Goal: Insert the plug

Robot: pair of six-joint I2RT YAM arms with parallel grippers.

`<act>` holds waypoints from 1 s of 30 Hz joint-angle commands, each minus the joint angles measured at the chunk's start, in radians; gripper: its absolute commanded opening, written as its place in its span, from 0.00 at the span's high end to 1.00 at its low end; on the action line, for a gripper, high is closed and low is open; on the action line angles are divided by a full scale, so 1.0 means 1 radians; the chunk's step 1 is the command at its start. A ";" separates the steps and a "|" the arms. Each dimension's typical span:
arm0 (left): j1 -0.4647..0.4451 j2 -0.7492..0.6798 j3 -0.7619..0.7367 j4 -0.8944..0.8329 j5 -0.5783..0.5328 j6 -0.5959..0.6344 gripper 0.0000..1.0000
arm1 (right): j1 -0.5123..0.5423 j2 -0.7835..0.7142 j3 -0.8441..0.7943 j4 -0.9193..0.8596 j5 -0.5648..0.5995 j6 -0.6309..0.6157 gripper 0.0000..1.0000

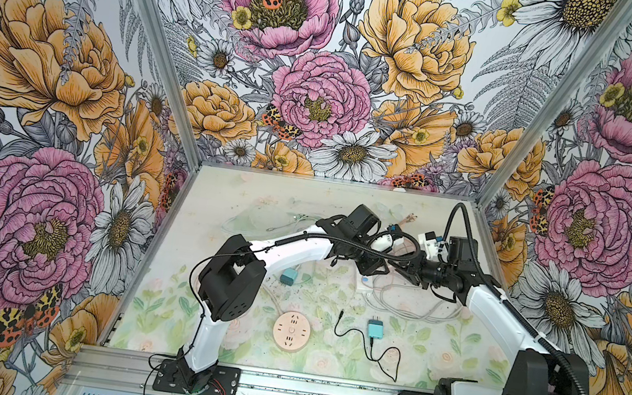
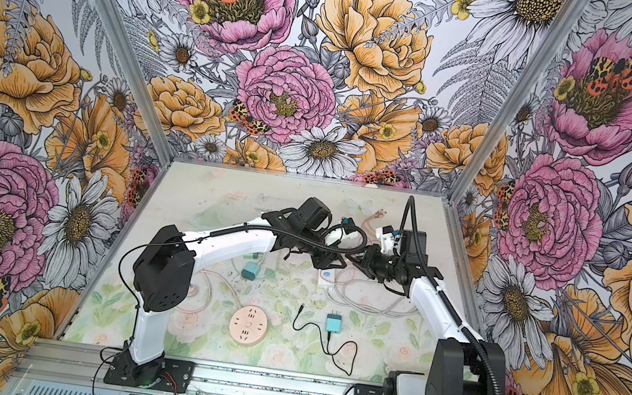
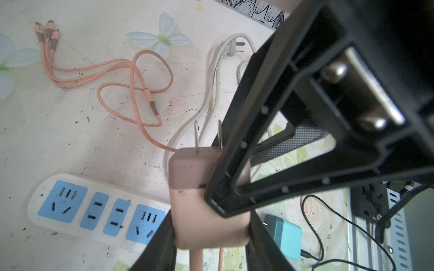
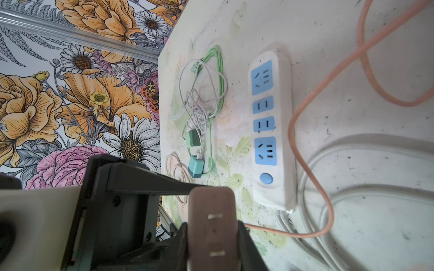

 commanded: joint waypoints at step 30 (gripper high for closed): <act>0.073 -0.180 -0.580 1.446 0.274 -1.149 0.48 | 0.012 -0.190 -0.045 0.439 0.203 0.102 1.00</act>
